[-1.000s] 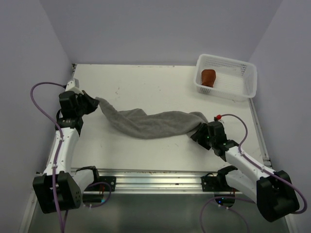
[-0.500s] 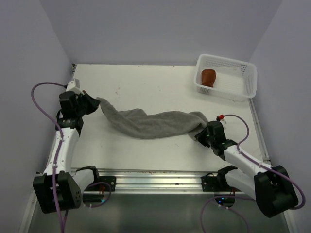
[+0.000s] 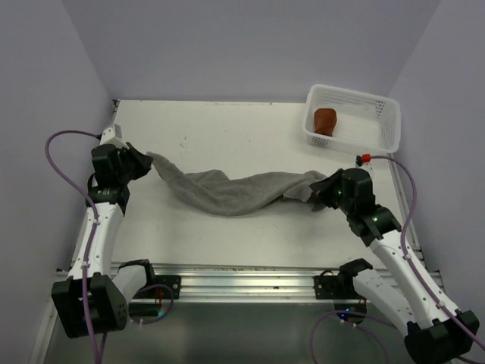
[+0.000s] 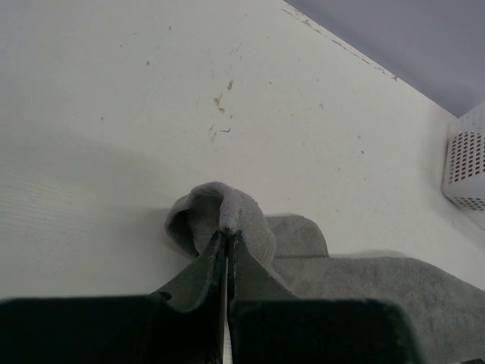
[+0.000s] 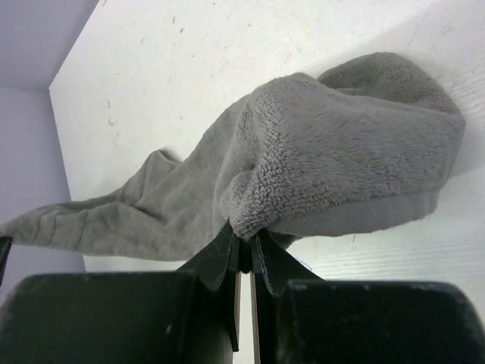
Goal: Roll the towels
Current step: Flatten the towel
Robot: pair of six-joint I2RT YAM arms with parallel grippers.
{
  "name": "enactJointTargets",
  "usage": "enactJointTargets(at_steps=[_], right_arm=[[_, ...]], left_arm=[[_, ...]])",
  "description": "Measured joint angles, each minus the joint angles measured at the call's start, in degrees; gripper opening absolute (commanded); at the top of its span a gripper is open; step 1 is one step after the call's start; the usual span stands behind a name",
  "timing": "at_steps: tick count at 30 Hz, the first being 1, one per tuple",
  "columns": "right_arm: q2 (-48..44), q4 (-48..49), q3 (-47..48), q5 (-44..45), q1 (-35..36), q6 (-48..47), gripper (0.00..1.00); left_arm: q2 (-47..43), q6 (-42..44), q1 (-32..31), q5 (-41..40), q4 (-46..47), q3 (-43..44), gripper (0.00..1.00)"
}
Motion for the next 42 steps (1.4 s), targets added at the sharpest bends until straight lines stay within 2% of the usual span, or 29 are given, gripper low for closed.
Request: enactJointTargets(at_steps=[4, 7, 12, 14, 15, 16, 21, 26, 32, 38, 42], right_arm=[[0.4, -3.5, 3.5, -1.6, -2.5, 0.3, 0.00], [3.6, -2.3, 2.7, -7.5, -9.9, 1.1, 0.00], [17.2, 2.8, -1.1, -18.0, -20.7, 0.9, 0.01], [22.9, 4.0, -1.6, -20.6, -22.9, 0.0, 0.15], [24.9, 4.2, -1.6, -21.6, -23.6, -0.7, 0.32], [26.1, 4.6, -1.6, -22.2, -24.0, -1.2, 0.42], [28.5, 5.0, 0.1, -23.1, -24.5, -5.9, 0.51], [27.9, 4.6, 3.1, -22.7, -24.5, -9.3, 0.54], [21.2, -0.7, 3.4, -19.8, -24.5, -13.6, 0.57], [12.9, -6.5, 3.4, -17.4, -24.5, -15.6, 0.56], [7.6, -6.9, 1.2, -17.7, -24.5, -15.4, 0.51]], left_arm=[[-0.3, 0.0, 0.0, -3.1, -1.0, 0.0, 0.00], [-0.5, 0.0, 0.0, -5.8, -2.1, 0.0, 0.00], [-0.9, 0.1, 0.0, -8.6, -3.1, 0.0, 0.00], [-0.9, 0.2, 0.0, -8.8, -3.1, 0.0, 0.00], [-0.9, 0.4, 0.0, -8.8, -3.1, 0.0, 0.00], [-0.9, 0.5, 0.0, -8.8, -3.1, 0.0, 0.00], [-0.7, 0.6, 0.0, -7.9, -3.0, 0.0, 0.00], [0.0, 0.6, 0.0, -6.8, -3.0, 0.0, 0.00], [0.5, 0.6, 0.0, -5.3, -3.0, 0.0, 0.00], [0.5, 0.6, 0.0, -4.2, -2.7, 0.0, 0.00], [0.7, 0.5, 0.0, -3.3, -2.5, 0.0, 0.00]])
